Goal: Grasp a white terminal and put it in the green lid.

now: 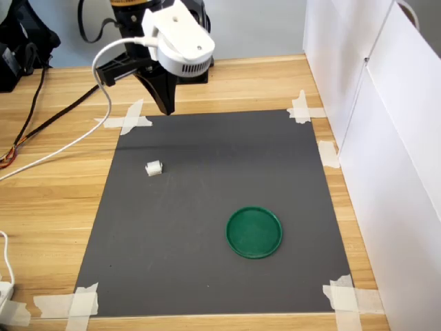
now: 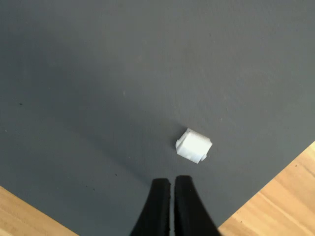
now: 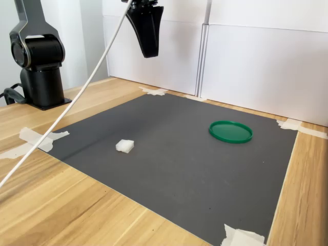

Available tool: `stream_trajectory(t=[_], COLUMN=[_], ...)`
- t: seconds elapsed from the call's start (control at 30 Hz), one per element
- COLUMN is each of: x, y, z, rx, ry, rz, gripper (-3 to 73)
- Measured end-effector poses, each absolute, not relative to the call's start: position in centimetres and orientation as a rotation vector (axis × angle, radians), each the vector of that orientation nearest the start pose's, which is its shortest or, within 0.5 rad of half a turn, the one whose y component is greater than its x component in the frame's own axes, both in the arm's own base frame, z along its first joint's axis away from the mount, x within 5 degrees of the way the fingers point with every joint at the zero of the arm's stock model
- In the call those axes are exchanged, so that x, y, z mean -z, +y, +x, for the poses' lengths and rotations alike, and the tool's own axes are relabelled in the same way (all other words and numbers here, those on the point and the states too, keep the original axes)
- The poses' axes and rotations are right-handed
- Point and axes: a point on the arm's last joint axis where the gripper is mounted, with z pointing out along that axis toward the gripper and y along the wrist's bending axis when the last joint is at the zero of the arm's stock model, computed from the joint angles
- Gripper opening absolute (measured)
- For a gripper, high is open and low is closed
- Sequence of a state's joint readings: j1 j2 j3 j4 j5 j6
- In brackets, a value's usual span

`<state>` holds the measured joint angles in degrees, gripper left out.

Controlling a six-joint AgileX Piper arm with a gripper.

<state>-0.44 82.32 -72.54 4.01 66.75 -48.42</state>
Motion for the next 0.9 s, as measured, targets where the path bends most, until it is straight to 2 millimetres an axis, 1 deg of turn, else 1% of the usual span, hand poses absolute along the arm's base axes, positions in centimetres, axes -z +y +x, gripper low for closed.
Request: stream_trajectory(t=[0.13,0.23,0.33,0.4,0.47,0.57,0.73,0.83,0.9], x=[-31.8,-31.2,-31.0,-30.7,-30.6,-30.9,-31.9,-31.8,-31.8], y=[-0.1,-0.5,-0.4,-0.5,-0.5,-0.5,-0.7,-1.4,-2.3], z=[28.4,28.8,29.0,29.2,29.4,29.6,29.9,29.9,29.8], rx=[0.097,0.094,0.090,0.085,0.088,0.102,0.134,0.152,0.153], ry=[2.606,2.622,2.625,2.633,2.628,2.597,2.579,2.583,2.585], rz=[-1.123,-1.147,-1.153,-1.161,-1.176,-1.223,-1.285,-1.306,-1.308], gripper=[6.4,27.8,43.0,58.8,66.2,70.0,70.8,70.8,70.8])
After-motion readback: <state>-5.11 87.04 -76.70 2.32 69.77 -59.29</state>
